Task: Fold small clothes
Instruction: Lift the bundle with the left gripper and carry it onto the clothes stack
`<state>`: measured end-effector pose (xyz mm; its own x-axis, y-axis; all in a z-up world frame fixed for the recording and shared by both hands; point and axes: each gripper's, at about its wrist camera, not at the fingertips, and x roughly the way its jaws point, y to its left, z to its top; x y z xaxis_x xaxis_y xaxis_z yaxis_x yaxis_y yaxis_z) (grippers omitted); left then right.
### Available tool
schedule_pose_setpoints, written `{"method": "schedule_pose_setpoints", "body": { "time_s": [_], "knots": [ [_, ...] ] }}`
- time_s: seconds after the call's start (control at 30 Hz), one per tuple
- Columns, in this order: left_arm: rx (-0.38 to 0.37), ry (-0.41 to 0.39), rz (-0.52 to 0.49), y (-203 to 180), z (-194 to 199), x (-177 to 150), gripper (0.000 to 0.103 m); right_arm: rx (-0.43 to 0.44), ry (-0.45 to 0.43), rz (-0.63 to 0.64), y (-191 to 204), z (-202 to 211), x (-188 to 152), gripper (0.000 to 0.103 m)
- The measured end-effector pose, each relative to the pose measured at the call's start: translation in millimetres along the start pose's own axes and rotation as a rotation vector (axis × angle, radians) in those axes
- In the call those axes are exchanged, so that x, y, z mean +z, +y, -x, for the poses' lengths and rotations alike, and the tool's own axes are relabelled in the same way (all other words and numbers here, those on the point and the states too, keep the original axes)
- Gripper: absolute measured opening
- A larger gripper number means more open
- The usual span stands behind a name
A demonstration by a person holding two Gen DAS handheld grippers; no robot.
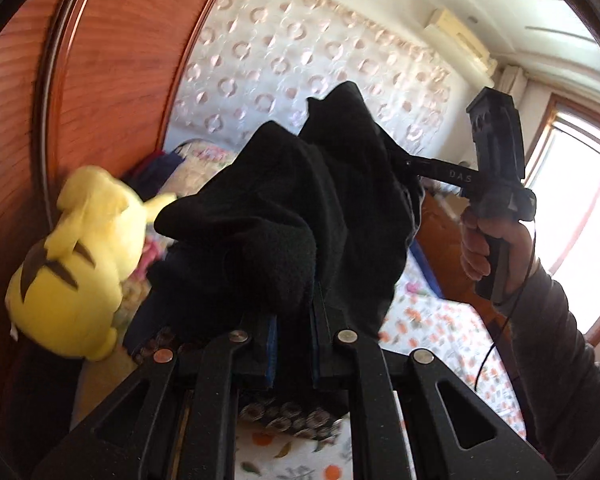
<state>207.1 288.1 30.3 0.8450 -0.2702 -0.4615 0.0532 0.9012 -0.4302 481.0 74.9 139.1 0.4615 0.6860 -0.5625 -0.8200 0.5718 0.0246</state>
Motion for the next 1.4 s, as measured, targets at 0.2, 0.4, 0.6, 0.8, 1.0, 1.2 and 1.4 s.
{"method": "schedule_pose_setpoints", "body": {
  "time_s": [0.2, 0.4, 0.6, 0.8, 1.0, 1.2, 1.4],
  "knots": [
    [0.026, -0.137, -0.06, -19, 53, 51, 0.013, 0.001, -0.145, 0.077, 14, 46, 64, 0.015],
    [0.076, -0.119, -0.059, -7, 60, 58, 0.013, 0.034, -0.213, 0.128, 16, 33, 97, 0.015],
    [0.072, 0.095, -0.023, 4, 11, 3, 0.013, 0.011, -0.009, 0.089, -10, -7, 29, 0.015],
    [0.107, 0.175, 0.03, 24, -23, -26, 0.013, -0.052, 0.147, 0.0, -53, -31, -30, 0.02],
    [0.152, 0.188, 0.02, 24, -28, -32, 0.013, -0.164, 0.032, -0.053, -49, 4, -24, 0.044],
    [0.169, 0.184, 0.012, 25, -30, -33, 0.013, -0.049, -0.098, 0.026, 6, 16, -30, 0.044],
    [0.183, 0.185, -0.012, 18, -33, -35, 0.013, -0.116, -0.004, 0.037, -24, -50, -58, 0.044]
  ]
}}
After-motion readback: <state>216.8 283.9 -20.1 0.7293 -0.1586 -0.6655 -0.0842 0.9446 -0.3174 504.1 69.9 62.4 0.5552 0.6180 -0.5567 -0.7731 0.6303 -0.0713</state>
